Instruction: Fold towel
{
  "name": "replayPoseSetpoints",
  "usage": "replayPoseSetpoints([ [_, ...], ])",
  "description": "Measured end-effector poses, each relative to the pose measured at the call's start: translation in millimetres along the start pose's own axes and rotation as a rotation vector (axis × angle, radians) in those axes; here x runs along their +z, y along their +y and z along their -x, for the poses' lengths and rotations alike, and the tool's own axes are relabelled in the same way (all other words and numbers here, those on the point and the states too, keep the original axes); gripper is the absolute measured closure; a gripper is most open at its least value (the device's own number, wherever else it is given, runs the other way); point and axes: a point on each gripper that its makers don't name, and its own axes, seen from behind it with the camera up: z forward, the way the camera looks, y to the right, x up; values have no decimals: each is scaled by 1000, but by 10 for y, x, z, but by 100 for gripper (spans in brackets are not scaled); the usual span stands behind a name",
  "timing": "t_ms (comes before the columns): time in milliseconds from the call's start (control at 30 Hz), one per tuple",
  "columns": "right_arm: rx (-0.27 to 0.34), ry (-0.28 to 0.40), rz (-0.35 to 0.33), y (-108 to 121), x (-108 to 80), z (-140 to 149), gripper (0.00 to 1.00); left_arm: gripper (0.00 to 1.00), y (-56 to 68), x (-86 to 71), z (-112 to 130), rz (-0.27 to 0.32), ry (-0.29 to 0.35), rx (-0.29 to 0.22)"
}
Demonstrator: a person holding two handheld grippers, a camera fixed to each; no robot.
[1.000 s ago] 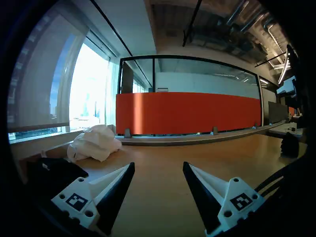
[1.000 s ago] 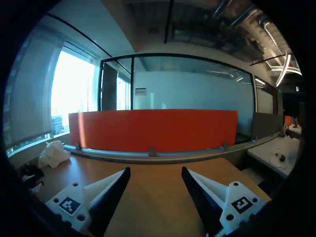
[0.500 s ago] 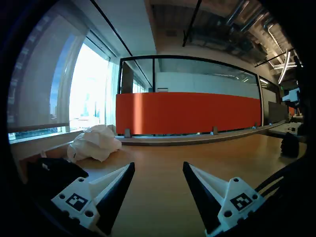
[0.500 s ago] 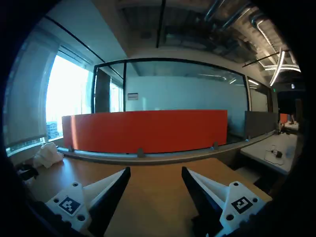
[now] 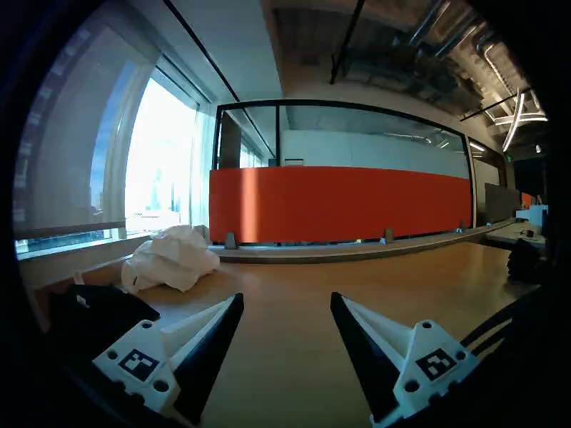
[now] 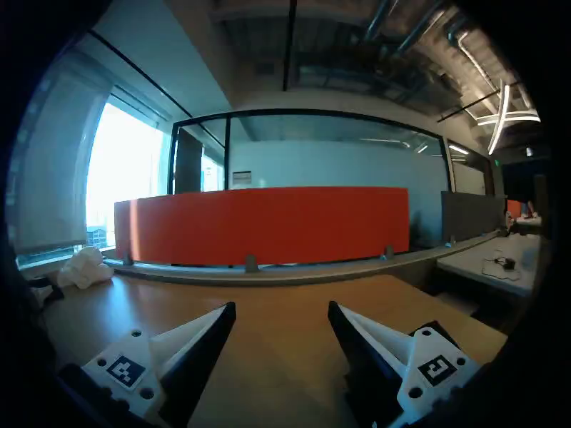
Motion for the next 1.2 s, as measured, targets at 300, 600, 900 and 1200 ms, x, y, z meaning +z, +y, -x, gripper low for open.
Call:
replayPoseSetpoints([
  [300, -2, -30, -11, -66, 40, 435, 0, 10, -5, -1, 6, 0, 0, 0],
  [600, -9, -14, -15, -107, 25, 508, 0, 10, -3, 0, 11, 0, 0, -1],
  [900, 5, -10, -9, -109, 1, 549, 0, 10, -5, -1, 13, 0, 1, 0],
  [1200, 1, 3, -9, -123, -27, 517, 0, 10, -5, -4, 16, 0, 1, 0],
])
